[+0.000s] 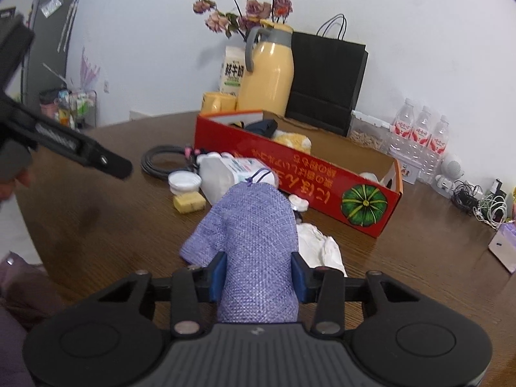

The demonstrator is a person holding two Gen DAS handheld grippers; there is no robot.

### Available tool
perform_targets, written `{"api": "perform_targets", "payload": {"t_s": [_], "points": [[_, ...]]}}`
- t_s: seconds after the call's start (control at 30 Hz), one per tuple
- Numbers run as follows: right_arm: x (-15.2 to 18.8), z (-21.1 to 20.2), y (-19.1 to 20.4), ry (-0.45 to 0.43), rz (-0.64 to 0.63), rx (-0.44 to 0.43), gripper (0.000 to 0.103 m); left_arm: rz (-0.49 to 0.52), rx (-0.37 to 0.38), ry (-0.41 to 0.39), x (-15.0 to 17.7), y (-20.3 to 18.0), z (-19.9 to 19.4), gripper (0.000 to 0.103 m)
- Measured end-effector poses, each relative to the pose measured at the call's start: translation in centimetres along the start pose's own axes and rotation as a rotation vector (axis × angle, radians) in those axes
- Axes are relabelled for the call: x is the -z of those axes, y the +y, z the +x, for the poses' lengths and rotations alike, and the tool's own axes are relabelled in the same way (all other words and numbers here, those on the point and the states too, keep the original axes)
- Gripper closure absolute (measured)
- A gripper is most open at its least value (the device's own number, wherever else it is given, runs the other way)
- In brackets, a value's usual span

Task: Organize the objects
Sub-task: 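Grasp the purple cloth bag with the right tool and lift it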

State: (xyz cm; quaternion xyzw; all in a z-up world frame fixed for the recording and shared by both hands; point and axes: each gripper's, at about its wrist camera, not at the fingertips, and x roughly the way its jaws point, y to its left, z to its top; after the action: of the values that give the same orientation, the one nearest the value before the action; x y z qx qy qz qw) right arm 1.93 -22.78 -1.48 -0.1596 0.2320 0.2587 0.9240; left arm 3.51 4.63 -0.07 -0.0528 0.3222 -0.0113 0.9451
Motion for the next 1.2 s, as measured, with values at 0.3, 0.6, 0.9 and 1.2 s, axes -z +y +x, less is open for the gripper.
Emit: {"api": "perform_targets", "payload": {"t_s": [0.3,0.6,0.9,1.2], "points": [[0.3,1.6,-0.8,0.038,0.052,0.004,0.053,0.008,0.013,0.021,0.4,-0.5,0.6,0.000],[0.0,1.1,-1.3,-0.011,0.087,0.005,0.043,0.004,0.015,0.030,0.4,-0.4,0.9,0.000],[-0.3,1.7,-1.2,0.010,0.095,-0.038,0.064,0.014,0.032,0.042,0.8,-1.0,1.2,0.000],[-1.2,-0.3,-1.6,-0.063,0.121,-0.052,0.087,0.017,0.034,0.049,0.8,-1.2,1.4,0.000]]}}
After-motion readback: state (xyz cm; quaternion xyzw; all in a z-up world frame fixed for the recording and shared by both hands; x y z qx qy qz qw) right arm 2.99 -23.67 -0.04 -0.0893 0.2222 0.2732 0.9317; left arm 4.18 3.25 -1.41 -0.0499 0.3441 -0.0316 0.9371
